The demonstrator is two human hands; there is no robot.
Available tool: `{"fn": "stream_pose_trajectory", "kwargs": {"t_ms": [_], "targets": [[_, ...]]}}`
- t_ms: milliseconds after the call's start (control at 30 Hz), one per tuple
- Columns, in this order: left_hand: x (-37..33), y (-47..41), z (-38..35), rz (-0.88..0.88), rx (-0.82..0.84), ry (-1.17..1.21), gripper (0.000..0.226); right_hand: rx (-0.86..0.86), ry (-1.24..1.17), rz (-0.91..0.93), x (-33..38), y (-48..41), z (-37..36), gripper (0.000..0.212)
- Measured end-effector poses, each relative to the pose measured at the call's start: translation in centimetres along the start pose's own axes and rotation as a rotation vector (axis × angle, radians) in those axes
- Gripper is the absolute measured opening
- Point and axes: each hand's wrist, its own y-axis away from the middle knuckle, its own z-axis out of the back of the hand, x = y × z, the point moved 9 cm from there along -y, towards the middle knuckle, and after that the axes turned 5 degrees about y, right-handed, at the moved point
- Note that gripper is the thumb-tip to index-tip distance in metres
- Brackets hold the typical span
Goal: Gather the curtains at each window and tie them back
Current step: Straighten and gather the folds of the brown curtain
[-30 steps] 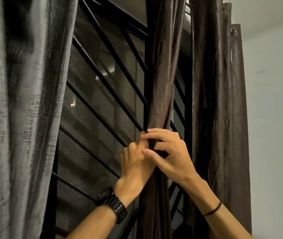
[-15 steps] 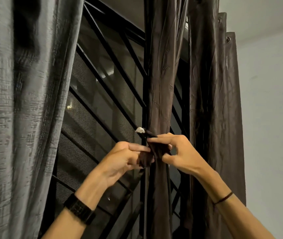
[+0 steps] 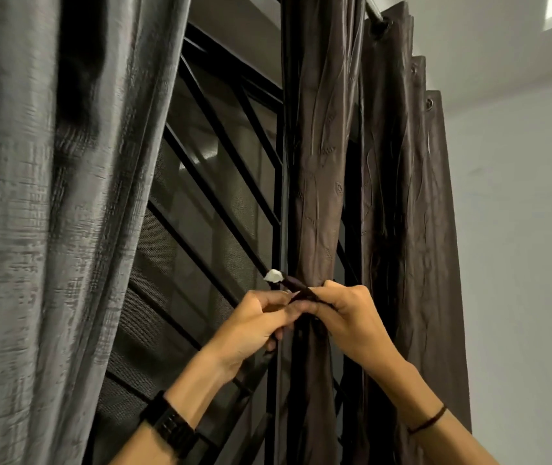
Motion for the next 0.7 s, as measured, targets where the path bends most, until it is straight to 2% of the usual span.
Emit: {"fn": "stream_pose_trajectory", "kwargs": {"t_ms": [33, 100, 167, 233, 300, 400, 467, 533, 633, 700], "targets": [[0.2, 0.0, -0.4, 0.018, 0.066, -0.029, 0.021, -0.047, -0.070, -0.035, -0.4, 0.2, 0.3, 0.020], [0.6, -0.1, -1.1, 0.038, 0.164, -0.083, 0.038, -0.076, -0.211, -0.099, -1.1, 0.3, 0.9, 0.036], [0.0, -0.3, -1.6, -0.015, 0.218, -0.187, 0.026, -0.034, -0.360, -0.177, -1.5, 0.4, 1.1, 0.051], [-0.4, -0.8, -1.7, -0.016, 0.251, -0.261, 0.016, 0.003, -0.386, -0.187, -1.1, 0.3, 1.3, 0.043], [-0.6, -1.1, -1.8, 0.032, 0.319, -0.275, 0.020, 0.057, -0.298, -0.153, -0.4, -0.1, 1.4, 0.023], [-1.0, -1.4, -1.7, 0.098, 0.369, -0.235, 0.014, 0.213, -0.086, -0.081, 0.7, -0.7, 1.2, 0.016], [-1.0, -1.6, -1.4, 0.144, 0.361, -0.157, 0.018, 0.350, 0.163, 0.059, 2.1, -0.9, 0.9, 0.010], [-0.6, -1.3, -1.7, 0.178, 0.409, -0.087, 0.028, 0.472, 0.294, 0.075, 3.0, -1.2, 0.7, 0.010], [-0.8, -0.9, -2.0, 0.091, 0.394, -0.256, 0.026, 0.551, 0.529, 0.047, 3.7, -1.3, 0.6, 0.013], [-1.3, -1.0, -2.1, -0.007, 0.321, -0.473, 0.016, 0.482, 0.664, -0.003, 3.6, -1.4, 1.0, 0.020]]}}
